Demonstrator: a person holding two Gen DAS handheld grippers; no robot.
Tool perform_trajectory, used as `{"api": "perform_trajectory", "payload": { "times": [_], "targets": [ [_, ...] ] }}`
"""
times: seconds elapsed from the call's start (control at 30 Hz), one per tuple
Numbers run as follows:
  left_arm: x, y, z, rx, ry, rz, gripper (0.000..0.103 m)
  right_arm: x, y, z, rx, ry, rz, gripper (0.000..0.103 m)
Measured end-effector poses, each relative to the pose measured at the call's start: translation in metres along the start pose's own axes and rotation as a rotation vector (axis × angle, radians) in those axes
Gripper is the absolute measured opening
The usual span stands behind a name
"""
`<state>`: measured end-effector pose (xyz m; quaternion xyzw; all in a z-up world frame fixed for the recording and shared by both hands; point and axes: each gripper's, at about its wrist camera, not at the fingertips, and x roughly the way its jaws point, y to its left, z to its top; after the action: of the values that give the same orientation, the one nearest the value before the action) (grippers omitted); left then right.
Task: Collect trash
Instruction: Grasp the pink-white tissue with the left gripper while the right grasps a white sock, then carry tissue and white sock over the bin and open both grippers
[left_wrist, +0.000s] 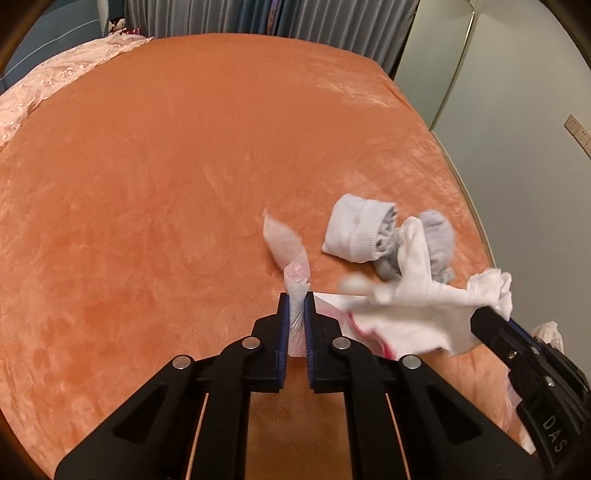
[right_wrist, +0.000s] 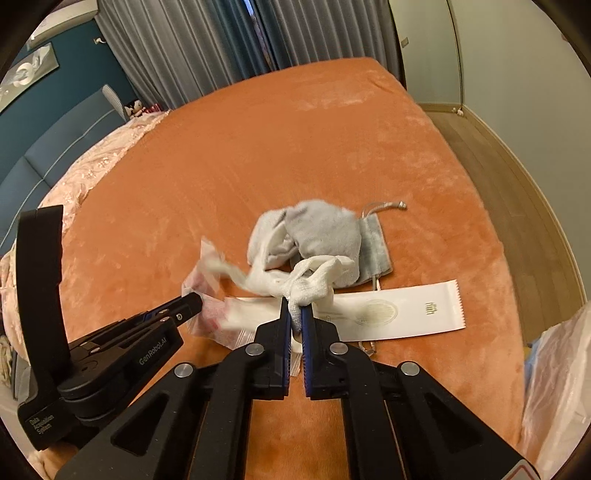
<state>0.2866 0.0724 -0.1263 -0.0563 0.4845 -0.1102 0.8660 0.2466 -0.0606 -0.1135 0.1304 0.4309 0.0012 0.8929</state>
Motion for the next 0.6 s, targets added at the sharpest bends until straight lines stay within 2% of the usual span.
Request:
{"api": "perform_trajectory", "payload": {
  "times": [0.3, 0.43, 0.6],
  "targets": [
    [-0.087, -0.046, 0.005, 0.068, -0.117, -0.032, 0.007, -0.097, -0.014, 0.019, 0.021, -0.159, -0.008, 0.005],
    [-0.132, -0.080, 0.006, 0.101, -0.182, -0.069, 0.007, -0.140, -0.028, 0.020, 0.030, -0.223, -0.023, 0.005],
    [-0.169, -0.129, 0.000, 0.156, -0.234, -0.109, 0.007, -0.191, -0.054, 0.015, 0.050, -0.286, -0.053, 0.005]
  ]
}}
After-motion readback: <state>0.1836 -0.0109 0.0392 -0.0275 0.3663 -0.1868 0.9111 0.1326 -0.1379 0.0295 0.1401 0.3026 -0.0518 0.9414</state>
